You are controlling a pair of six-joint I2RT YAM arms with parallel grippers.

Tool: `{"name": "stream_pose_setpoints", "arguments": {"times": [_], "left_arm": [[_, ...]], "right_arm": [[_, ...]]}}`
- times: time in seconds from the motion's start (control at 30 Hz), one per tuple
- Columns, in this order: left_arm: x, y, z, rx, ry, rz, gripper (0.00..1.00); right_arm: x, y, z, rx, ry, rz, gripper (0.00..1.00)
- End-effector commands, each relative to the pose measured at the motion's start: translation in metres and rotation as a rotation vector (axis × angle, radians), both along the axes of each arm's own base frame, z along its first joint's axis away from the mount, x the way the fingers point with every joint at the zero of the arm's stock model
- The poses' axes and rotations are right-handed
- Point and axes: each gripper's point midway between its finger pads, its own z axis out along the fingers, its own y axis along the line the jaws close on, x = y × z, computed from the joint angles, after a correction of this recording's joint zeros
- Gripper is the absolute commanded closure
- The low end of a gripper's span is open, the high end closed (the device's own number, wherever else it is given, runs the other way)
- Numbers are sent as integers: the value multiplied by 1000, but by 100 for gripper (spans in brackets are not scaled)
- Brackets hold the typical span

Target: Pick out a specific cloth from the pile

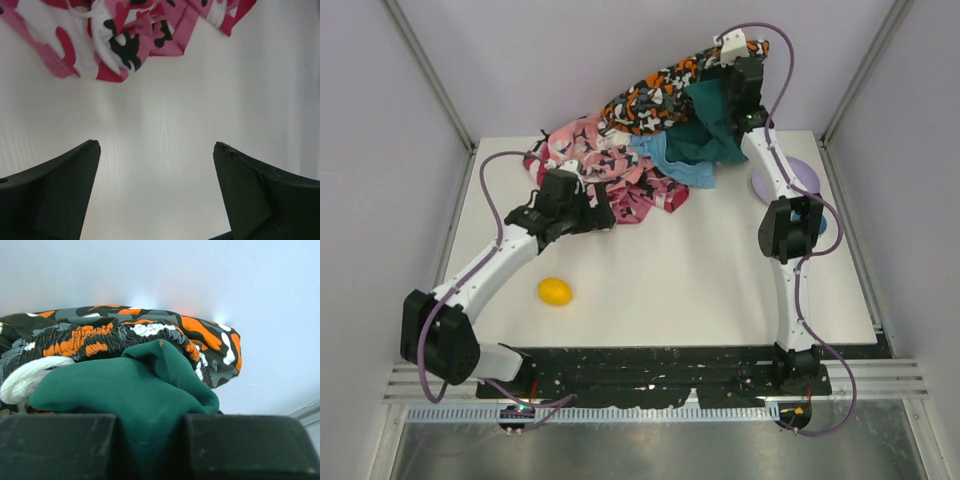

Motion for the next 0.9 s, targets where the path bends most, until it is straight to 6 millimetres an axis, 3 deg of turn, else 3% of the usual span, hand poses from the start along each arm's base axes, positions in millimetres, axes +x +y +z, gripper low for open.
{"name": "stream_pose_setpoints", "arguments": {"times": [0.0, 0.03, 0.1, 0.23, 0.4, 0.5, 0.57, 0.67, 0.77, 0.87], "left_arm": [[55, -62, 41, -172, -131, -158, 0], [68, -75, 46, -197, -137, -177, 0], [98, -101, 28, -219, -77, -195, 0], [158, -148, 25, -278, -53, -188, 0], [233, -170, 12, -293, -49, -32, 9], [249, -188, -12, -360, -25, -18, 20], [254, -185, -25, -347, -33, 33, 29], [256, -183, -35, -331, -47, 68, 42], [262, -177, -41, -292, -65, 107, 46], [270, -180, -46, -297, -81, 116, 56]], "right_arm": [[17, 16, -59, 155, 92, 129, 94], [19, 14, -64, 156, 102, 126, 95], [21, 12, -75, 132, 126, 124, 95], [22, 9, -88, 124, 153, 131, 95], [22, 6, -94, 141, 168, 162, 95], [22, 4, -97, 141, 172, 167, 95], [23, 4, -101, 139, 178, 171, 95], [22, 3, -106, 137, 190, 170, 95], [21, 3, -110, 141, 198, 174, 95], [20, 4, -114, 146, 210, 179, 95]]}}
